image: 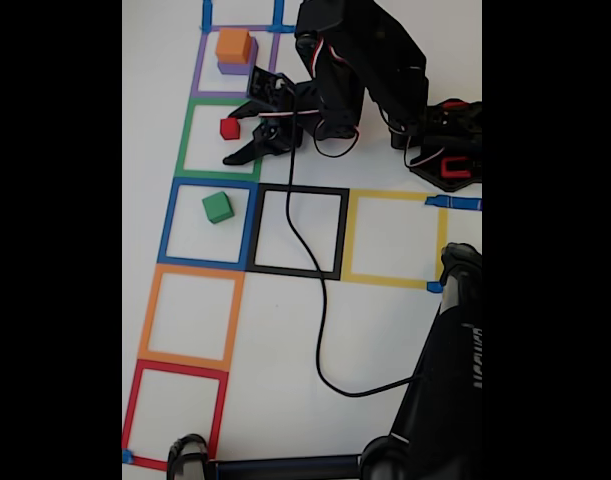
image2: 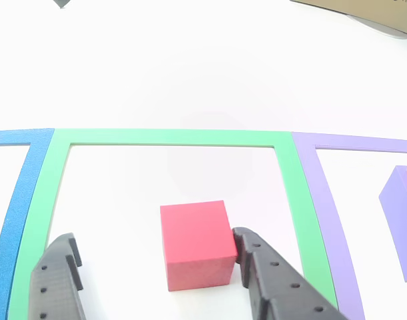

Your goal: Tower of hanoi

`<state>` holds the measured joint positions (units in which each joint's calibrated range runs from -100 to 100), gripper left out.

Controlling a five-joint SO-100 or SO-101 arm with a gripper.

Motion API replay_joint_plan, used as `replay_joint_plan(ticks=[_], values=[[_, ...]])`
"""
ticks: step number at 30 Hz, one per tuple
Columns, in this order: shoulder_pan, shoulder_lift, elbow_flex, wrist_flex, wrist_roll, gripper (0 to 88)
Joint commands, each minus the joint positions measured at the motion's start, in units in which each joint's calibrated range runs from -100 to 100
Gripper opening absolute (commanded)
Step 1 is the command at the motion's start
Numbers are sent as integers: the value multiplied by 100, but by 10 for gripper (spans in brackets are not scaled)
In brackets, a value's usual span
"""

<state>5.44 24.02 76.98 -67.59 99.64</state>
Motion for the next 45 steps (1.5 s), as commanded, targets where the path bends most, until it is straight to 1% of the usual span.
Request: replay_joint_plan(ticks=[1,7,16,27,36,41,45], values=[[-55,-16,-98,-83,36,232],[-94,-16,-134,-18,36,211],[-122,24,-198,23,36,131],[-122,65,-253,47,36,57],[-132,8,-271,160,36,36],[-141,-452,-180,492,36,35],[-189,-1558,47,1383,36,33]])
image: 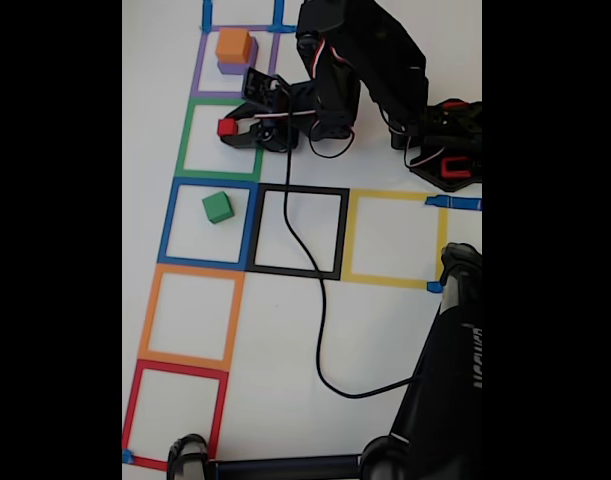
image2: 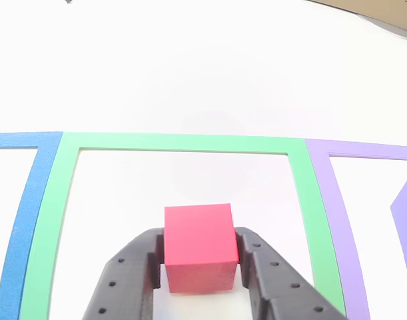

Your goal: Tower of hanoi

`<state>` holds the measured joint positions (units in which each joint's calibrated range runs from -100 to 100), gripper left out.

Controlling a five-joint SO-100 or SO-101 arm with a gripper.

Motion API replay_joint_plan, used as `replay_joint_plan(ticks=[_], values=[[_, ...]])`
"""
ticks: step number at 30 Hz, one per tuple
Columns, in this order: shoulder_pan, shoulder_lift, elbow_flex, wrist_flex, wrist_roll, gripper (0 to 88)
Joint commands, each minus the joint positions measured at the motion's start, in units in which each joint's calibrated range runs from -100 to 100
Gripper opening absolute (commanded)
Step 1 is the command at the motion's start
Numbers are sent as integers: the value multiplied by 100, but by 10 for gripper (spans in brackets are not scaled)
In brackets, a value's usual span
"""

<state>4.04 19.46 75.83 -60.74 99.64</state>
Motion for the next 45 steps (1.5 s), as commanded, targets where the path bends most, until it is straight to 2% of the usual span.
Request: replay_joint_plan(ticks=[1,6,14,21,24,28,30,37,42,45], values=[[-68,-1409,208,949,36,34],[-135,-3274,317,2835,36,35],[-337,-6036,-328,6479,36,34],[-845,-7166,-2238,9847,36,33],[-1065,-7231,-3683,11524,36,36],[-1487,-7118,-5419,13159,36,31],[-1679,-7158,-5974,13661,36,31],[-2417,-7206,-7401,15183,-471,31],[-2571,-7449,-6883,15167,-251,29],[-2561,-7683,-5874,14447,36,29]])
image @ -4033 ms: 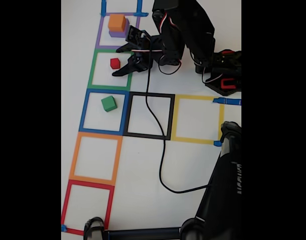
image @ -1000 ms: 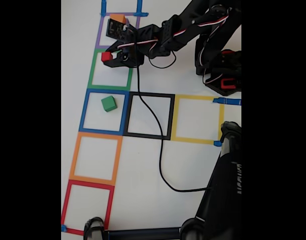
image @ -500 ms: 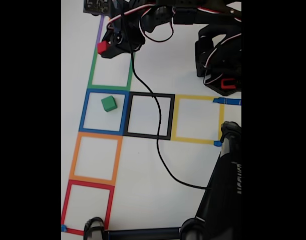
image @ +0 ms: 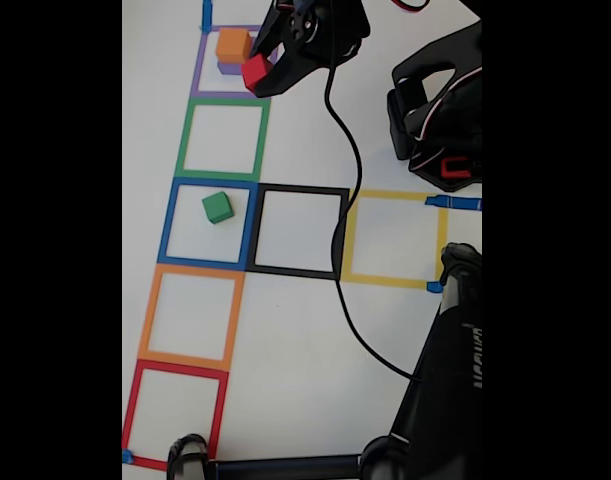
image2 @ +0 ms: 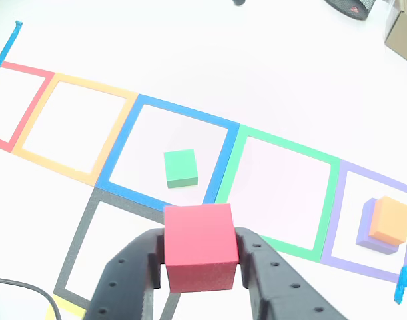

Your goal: Tower of hanoi

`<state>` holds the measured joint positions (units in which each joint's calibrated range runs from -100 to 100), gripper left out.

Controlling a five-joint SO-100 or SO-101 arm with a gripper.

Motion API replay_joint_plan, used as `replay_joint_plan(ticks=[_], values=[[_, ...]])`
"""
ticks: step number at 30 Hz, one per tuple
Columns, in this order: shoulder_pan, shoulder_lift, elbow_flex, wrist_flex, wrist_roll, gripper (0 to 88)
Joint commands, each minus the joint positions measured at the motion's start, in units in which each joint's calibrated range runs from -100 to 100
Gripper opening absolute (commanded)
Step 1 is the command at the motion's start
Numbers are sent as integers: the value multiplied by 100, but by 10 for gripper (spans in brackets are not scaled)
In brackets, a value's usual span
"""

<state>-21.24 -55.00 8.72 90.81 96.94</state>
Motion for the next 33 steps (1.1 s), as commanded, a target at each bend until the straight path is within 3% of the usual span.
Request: replay_joint_plan(ticks=[1,7,17,33], values=[[-33,-285,1146,-976,306,29],[-187,-342,2892,-2700,306,29],[-187,296,6219,-7138,306,34],[-177,3348,6755,-11146,306,36]])
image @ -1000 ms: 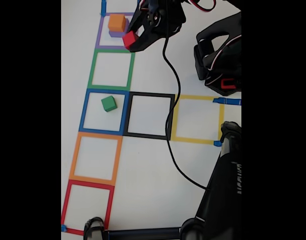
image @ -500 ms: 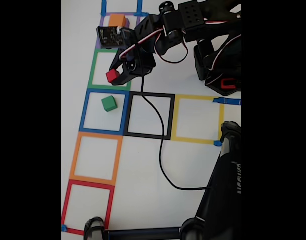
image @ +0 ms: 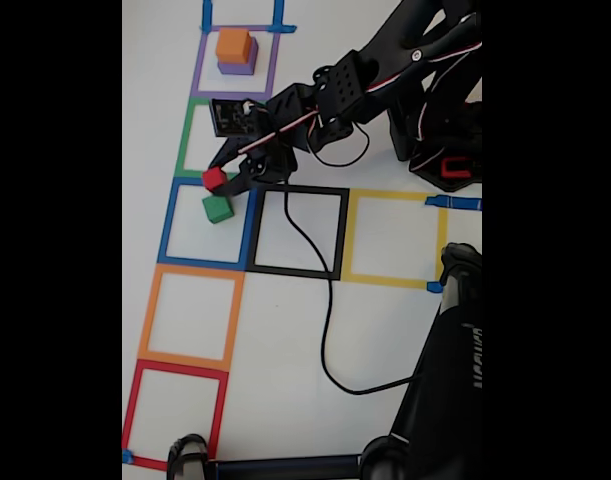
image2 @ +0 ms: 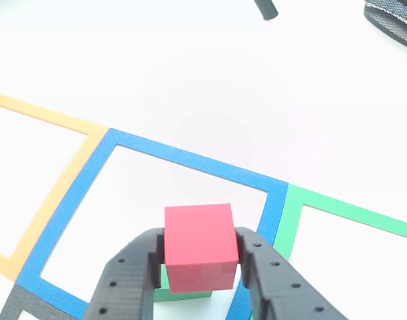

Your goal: Tower of hanoi

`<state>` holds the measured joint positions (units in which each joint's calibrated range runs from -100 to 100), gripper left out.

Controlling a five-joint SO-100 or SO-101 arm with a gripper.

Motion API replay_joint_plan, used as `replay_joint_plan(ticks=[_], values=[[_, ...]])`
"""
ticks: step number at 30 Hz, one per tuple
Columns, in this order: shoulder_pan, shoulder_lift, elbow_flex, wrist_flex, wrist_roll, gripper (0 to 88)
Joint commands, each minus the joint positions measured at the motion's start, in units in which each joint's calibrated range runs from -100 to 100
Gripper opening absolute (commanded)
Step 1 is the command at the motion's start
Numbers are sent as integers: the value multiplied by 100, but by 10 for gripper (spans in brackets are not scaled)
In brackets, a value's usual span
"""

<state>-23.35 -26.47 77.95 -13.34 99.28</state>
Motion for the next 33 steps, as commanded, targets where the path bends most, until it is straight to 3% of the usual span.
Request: replay_joint_plan(ticks=[1,11,33], values=[[24,648,-168,-917,72,36],[-139,1488,-423,-1565,72,36],[-120,2029,-695,-1678,72,36]])
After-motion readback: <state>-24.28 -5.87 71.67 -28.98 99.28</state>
